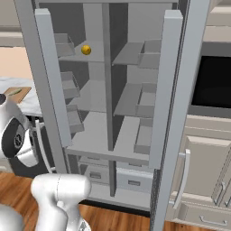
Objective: Retrieve a lemon from the fridge and place it on the cutting board with the fish.
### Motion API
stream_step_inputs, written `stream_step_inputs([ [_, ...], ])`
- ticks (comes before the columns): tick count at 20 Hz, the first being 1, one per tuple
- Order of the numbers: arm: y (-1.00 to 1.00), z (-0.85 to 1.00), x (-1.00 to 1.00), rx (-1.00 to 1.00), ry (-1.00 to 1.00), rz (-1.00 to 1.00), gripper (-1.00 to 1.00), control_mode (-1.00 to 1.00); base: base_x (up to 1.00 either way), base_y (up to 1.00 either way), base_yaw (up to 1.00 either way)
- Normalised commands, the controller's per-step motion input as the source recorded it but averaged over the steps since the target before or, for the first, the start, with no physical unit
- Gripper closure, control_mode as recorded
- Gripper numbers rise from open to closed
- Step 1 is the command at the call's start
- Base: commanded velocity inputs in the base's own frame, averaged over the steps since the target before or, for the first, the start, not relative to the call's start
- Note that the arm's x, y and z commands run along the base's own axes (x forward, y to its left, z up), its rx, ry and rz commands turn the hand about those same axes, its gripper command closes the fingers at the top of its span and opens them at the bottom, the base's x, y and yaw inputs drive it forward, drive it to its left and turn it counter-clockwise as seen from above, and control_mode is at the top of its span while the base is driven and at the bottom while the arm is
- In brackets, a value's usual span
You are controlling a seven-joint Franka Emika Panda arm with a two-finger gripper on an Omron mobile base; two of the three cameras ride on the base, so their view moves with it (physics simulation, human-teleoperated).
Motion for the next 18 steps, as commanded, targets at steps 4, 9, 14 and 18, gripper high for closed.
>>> stream_step_inputs([
  [4,-0.69,0.33,0.08,0.54,0.01,0.09,-1.00,-1.00,0.00,0.00,0.00],
  [9,-0.29,0.10,0.53,0.32,0.00,0.06,-1.00,-1.00,0.00,0.00,0.00],
  [14,0.19,-0.13,0.94,0.03,-0.05,0.11,-1.00,-1.00,0.00,0.00,0.00],
  [18,0.03,-0.02,0.77,0.01,-0.01,0.12,-1.00,-1.00,0.00,0.00,0.00],
])
